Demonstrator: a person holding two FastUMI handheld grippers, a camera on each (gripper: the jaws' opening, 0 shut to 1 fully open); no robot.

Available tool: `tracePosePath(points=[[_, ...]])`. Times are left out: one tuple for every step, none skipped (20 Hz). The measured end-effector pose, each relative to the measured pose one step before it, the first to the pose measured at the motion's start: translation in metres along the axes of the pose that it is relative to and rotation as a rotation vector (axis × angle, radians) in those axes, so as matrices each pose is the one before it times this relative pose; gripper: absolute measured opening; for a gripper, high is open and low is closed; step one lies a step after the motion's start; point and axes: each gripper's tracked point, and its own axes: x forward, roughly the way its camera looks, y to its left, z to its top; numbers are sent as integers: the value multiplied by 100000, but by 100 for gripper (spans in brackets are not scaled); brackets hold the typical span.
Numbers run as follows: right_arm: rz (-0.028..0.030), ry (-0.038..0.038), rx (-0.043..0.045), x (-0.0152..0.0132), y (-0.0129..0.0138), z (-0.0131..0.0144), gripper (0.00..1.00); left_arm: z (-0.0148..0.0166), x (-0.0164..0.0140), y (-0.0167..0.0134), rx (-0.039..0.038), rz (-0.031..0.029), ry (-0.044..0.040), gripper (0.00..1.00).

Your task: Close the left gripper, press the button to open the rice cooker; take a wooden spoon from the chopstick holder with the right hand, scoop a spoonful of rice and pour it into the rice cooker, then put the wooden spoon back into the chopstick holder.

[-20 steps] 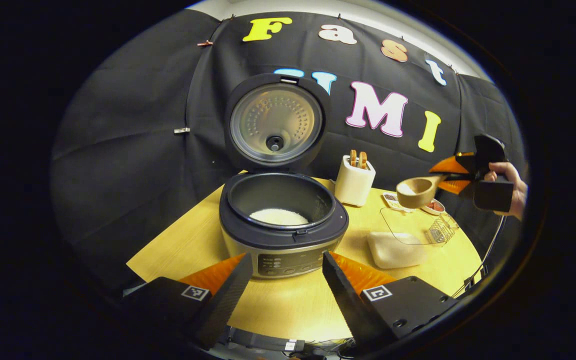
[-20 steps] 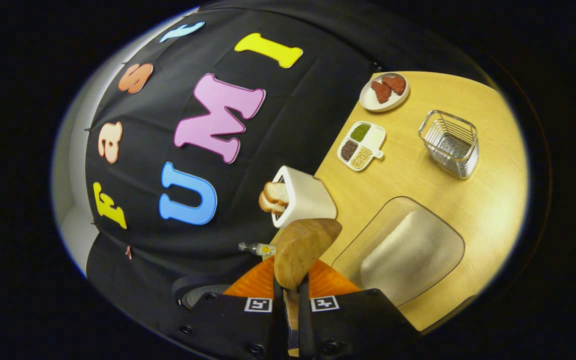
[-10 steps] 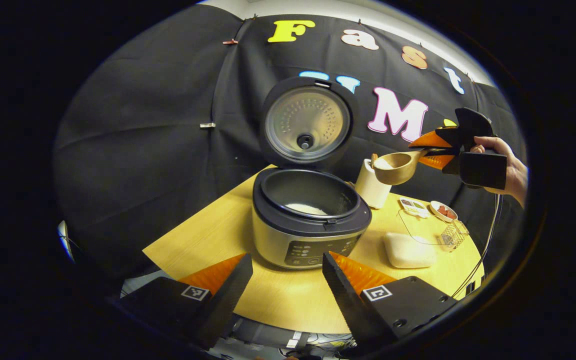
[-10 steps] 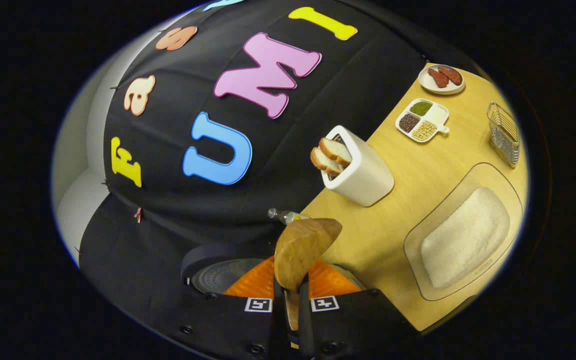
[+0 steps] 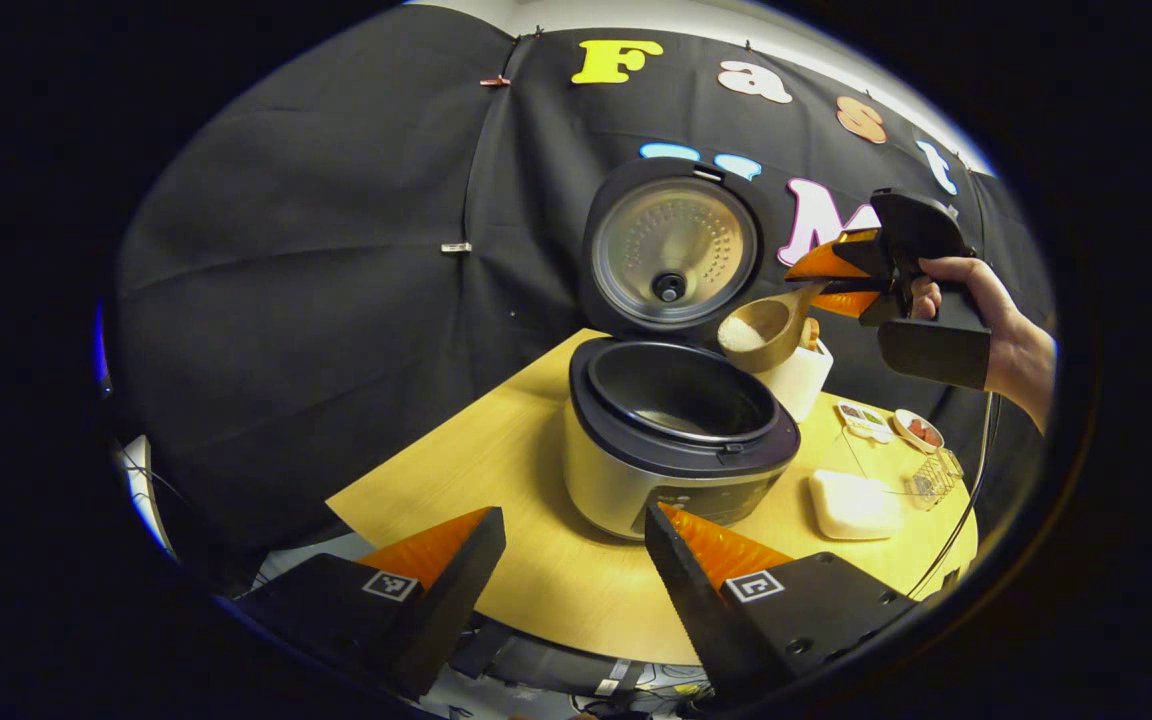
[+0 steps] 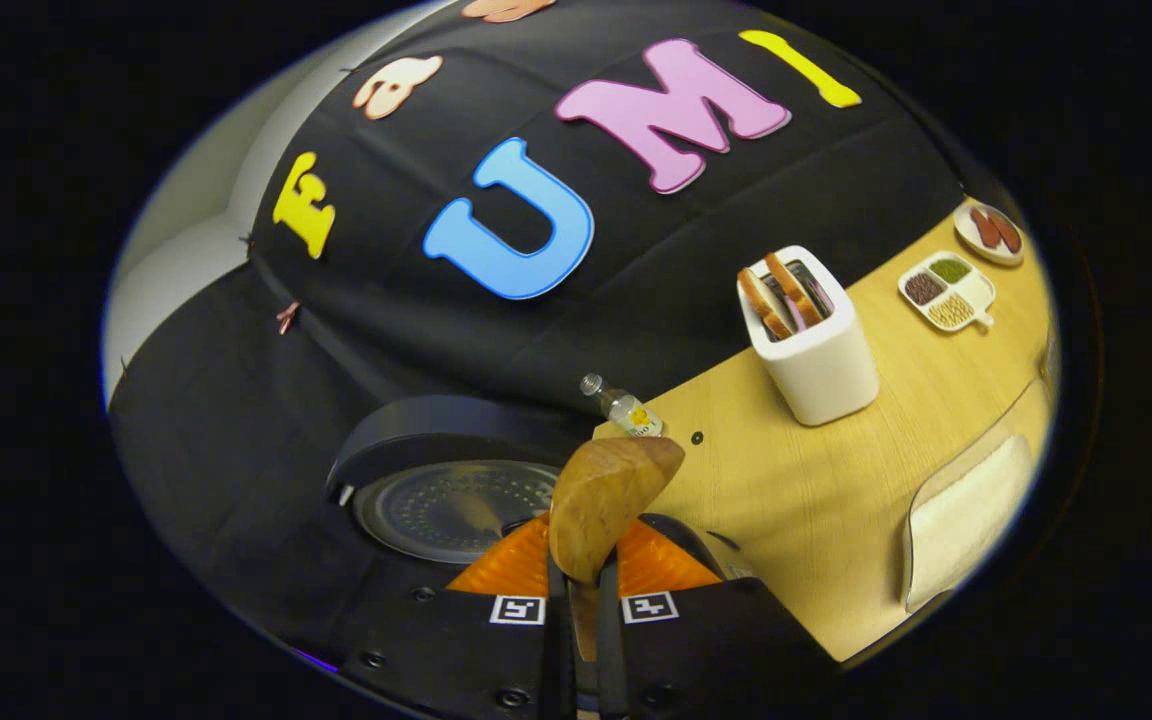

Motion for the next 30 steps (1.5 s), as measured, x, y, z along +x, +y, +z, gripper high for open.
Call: tracePosePath(points=[[1109, -388, -5775, 424, 674, -367, 13, 93, 177, 143, -552, 316, 246, 96], [1242, -28, -5972, 400, 564, -325, 13, -158, 127, 117, -587, 175, 280, 96], [1481, -300, -6192, 214, 852, -277, 13, 29, 14, 100, -451, 105, 33, 96], [1886, -390, -5875, 200, 801, -273, 13, 43, 97, -10, -190, 2, -6, 96], [2417, -203, -4481, 80, 1007, -333, 13, 13, -34, 65, 18, 100, -56, 93], [3530, -705, -3834, 20, 1079, -85, 13, -75, -83, 82, 16, 183, -165, 96], [2686, -712, -2779, 256, 752, -202, 13, 108, -1, 69, -8, 153, -193, 96], [1807, -31, -1809, 282, 542, -238, 13, -44, -14, 114, -113, 143, -156, 96], [1290, 512, -2075, 181, 518, -350, 13, 83, -12, 110, -230, 233, -76, 96], [1011, 1021, -2523, 203, 312, -426, 13, -41, 55, 105, -282, 338, 34, 93], [795, 976, -2926, 136, 311, -408, 13, 19, -30, 178, -291, 402, -66, 96], [569, 222, -2816, 22, 239, -285, 13, -70, -88, 271, -208, 375, -127, 93], [1006, -7, -3038, 68, 473, -154, 13, -8, -162, 227, -185, 427, -84, 93], [1596, 67, -3899, 122, 411, -364, 13, -80, -66, 67, -229, 276, 54, 96], [1491, 337, -4465, 86, 416, -377, 13, -49, -19, 98, -242, 210, 271, 96], [1470, 664, -4727, -34, 423, -438, 13, -140, -18, 88, -229, 145, 139, 96], [1657, 459, -4929, -249, 478, -417, 13, 11, -32, 49, -139, 85, 84, 96], [1532, -156, -4753, -127, 573, -123, 13, -33, 16, -24, -41, 83, 6, 96], [1945, -360, -4144, -89, 633, -144, 13, 35, 62, 39, 159, 218, 23, 96], [1621, -142, -3792, -146, 533, -145, 13, -25, -32, 16, 129, 202, -138, 96], [1538, 227, -2706, -232, 411, -207, 13, 164, 9, -72, 27, -152, -355, 96], [1135, 767, -1771, -101, 328, -355, 13, 44, -56, -31, 134, -27, -211, 96], [647, 674, -1415, 80, 181, -254, 13, 0, -32, -42, 148, -44, -148, 96], [558, 238, -1431, 10, 159, -174, 13, -57, -98, -51, -20, -8, -147, 96], [187, 199, -1625, 93, 68, -191, 13, 89, -2, -56, -208, -78, -200, 93], [290, -39, -942, 39, 48, -54, 13, -75, -121, -121, -197, -141, -53, 96], [143, 374, -220, 43, 26, -187, 13, -44, -36, -73, -2, -83, -32, 96], [111, 548, 431, 62, -11, -198, 13, -99, -58, -49, 49, -85, 102, 96], [-182, 316, 610, 26, -116, -89, 13, -1, -28, -95, 126, -47, 52, 96], [-245, -246, -86, -77, -63, 68, 13, -11, -44, -113, 189, -10, -141, 96]])
